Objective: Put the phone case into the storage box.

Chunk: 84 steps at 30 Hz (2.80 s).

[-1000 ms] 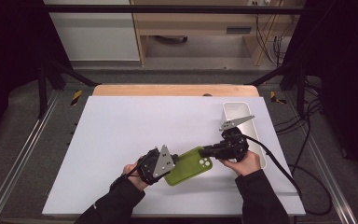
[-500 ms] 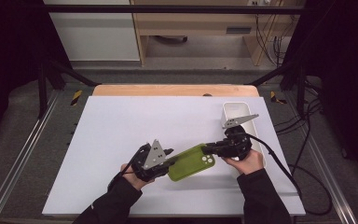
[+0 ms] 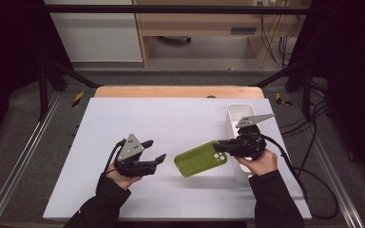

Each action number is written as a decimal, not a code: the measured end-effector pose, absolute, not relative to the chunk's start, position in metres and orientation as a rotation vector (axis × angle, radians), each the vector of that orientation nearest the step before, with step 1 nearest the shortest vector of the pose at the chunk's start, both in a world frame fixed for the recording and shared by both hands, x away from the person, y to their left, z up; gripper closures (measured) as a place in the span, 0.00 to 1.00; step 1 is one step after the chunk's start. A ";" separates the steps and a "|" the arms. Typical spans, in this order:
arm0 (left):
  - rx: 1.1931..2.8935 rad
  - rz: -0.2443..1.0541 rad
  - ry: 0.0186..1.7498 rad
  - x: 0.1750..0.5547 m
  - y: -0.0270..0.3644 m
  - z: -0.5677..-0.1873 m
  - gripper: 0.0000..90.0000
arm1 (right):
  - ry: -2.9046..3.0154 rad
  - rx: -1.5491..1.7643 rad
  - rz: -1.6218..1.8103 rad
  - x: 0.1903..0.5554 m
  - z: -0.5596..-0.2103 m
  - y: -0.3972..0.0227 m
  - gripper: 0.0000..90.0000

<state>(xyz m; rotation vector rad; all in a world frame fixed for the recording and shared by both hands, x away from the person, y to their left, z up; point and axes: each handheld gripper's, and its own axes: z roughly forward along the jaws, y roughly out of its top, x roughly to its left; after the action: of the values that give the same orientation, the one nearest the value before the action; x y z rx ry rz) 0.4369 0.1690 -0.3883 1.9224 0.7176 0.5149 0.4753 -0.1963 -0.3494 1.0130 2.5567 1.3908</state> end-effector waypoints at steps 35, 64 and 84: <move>1.734 0.525 0.899 0.438 0.259 -0.430 0.08 | 2.452 0.877 1.200 0.469 -0.292 -0.207 0.88; 1.755 0.560 0.886 0.443 0.268 -0.445 0.03 | 2.383 0.824 1.059 0.476 -0.258 -0.209 0.88; 1.744 0.572 0.875 0.444 0.270 -0.447 0.03 | 2.341 0.781 0.939 0.487 -0.239 -0.211 0.88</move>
<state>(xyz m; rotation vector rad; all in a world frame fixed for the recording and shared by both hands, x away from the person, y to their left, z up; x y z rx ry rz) 0.4444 0.2703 -0.4469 1.7441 0.8747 0.5720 0.4868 -0.2111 -0.2395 0.7814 2.3408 0.9393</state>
